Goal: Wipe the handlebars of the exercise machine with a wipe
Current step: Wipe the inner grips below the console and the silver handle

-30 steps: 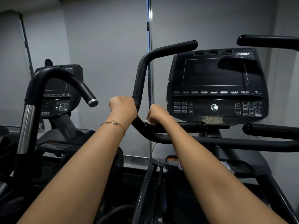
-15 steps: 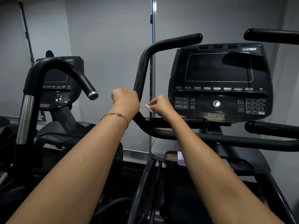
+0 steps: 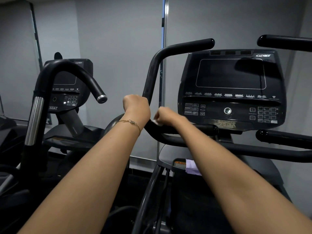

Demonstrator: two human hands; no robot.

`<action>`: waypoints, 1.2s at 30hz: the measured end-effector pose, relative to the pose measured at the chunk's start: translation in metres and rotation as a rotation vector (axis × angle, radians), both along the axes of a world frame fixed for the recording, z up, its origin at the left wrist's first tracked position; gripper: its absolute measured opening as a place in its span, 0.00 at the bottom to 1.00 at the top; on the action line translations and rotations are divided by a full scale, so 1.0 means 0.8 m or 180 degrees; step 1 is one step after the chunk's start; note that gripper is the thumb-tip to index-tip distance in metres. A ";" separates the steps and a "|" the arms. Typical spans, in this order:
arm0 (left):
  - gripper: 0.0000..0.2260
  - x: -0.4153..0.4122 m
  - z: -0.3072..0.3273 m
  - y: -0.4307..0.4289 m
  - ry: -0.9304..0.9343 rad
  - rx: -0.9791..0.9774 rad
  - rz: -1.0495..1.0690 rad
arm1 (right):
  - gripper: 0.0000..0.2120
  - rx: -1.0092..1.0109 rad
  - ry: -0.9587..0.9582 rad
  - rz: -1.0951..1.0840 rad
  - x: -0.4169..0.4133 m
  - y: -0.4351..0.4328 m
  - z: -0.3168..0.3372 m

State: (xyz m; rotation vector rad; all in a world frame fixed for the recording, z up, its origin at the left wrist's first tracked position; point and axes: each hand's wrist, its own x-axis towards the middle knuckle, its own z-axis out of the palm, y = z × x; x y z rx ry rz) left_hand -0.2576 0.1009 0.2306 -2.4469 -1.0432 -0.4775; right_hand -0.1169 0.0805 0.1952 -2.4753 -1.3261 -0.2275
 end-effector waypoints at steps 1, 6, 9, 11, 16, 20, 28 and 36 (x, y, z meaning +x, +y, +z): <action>0.10 0.001 -0.001 -0.001 0.0008 0.0002 -0.0009 | 0.12 -0.0049 0.0007 0.0047 -0.003 0.000 -0.006; 0.10 0.001 -0.004 -0.003 0.0018 0.0047 -0.0044 | 0.06 -0.0340 -0.0470 -0.0226 -0.010 -0.034 0.031; 0.09 0.000 -0.008 -0.004 0.0049 0.0124 -0.0048 | 0.08 0.0193 -0.0698 -0.0134 -0.003 -0.052 0.025; 0.06 0.003 -0.011 -0.004 0.0061 0.0202 -0.0054 | 0.10 0.0259 -0.0732 -0.0053 -0.017 -0.059 0.001; 0.09 0.008 -0.018 -0.003 0.0193 0.0376 -0.0033 | 0.12 0.0487 -0.1438 -0.0520 -0.015 -0.088 -0.041; 0.10 0.011 -0.018 -0.001 0.0244 0.0423 0.0003 | 0.11 0.0805 -0.1367 -0.0937 -0.012 -0.097 -0.042; 0.11 0.013 -0.026 -0.010 0.0483 0.0667 0.0035 | 0.11 0.1485 -0.1482 -0.1286 -0.008 -0.145 -0.083; 0.13 0.013 -0.030 -0.014 0.0654 0.0843 0.0122 | 0.05 0.1026 -0.2082 -0.0712 0.000 -0.154 -0.069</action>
